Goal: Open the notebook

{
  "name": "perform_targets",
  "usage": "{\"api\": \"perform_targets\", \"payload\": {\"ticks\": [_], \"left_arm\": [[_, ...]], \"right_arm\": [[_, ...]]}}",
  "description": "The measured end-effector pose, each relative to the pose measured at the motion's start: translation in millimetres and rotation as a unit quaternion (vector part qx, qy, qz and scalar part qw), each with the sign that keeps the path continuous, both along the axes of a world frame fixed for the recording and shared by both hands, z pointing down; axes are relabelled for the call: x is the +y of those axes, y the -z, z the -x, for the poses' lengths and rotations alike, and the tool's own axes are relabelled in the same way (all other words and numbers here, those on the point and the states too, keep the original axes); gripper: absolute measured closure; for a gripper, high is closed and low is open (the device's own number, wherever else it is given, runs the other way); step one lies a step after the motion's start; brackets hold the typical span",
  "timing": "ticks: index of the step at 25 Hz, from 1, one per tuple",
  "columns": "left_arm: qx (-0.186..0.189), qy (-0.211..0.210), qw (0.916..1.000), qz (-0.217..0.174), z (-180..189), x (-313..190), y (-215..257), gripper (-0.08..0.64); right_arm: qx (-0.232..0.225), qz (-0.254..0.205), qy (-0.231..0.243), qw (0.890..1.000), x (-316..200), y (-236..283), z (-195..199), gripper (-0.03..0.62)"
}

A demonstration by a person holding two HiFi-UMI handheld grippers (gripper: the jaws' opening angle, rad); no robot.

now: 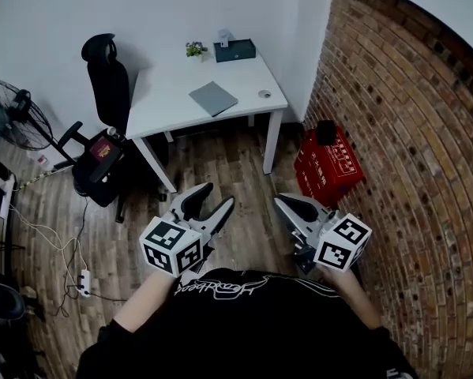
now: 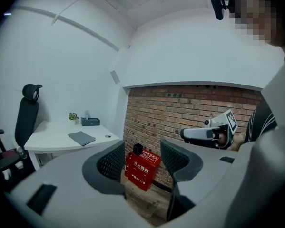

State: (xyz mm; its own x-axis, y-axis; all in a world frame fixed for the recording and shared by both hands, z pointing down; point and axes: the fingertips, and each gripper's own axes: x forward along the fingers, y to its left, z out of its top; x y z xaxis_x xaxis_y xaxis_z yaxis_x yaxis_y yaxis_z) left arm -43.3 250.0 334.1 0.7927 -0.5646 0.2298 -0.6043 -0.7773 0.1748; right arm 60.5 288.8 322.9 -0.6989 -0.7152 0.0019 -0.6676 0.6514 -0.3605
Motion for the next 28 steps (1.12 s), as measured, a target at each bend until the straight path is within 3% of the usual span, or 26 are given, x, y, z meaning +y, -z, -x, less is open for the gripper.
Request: {"api": "perform_targets", "payload": {"ticks": [10,22,28], "left_arm": [[-0.016,0.015,0.999,0.039,8.3,-60.6,-44.1,0.296],[-0.027,0.0,0.9963,0.081,19.0,-238.4,-86.5,0.295],[-0.043,-0.006,0.9962,0.075,21.4,-331.4,-98.6,0.295]], "right_arm": [[-0.01,0.049,-0.011,0.999,-59.4,-38.8,-7.0,0.592],[-0.011,0.113,-0.03,0.993,-227.6,-73.9,11.1,0.592],[-0.002,0.125,-0.046,0.991,-315.5,-76.1,16.9,0.592]]}}
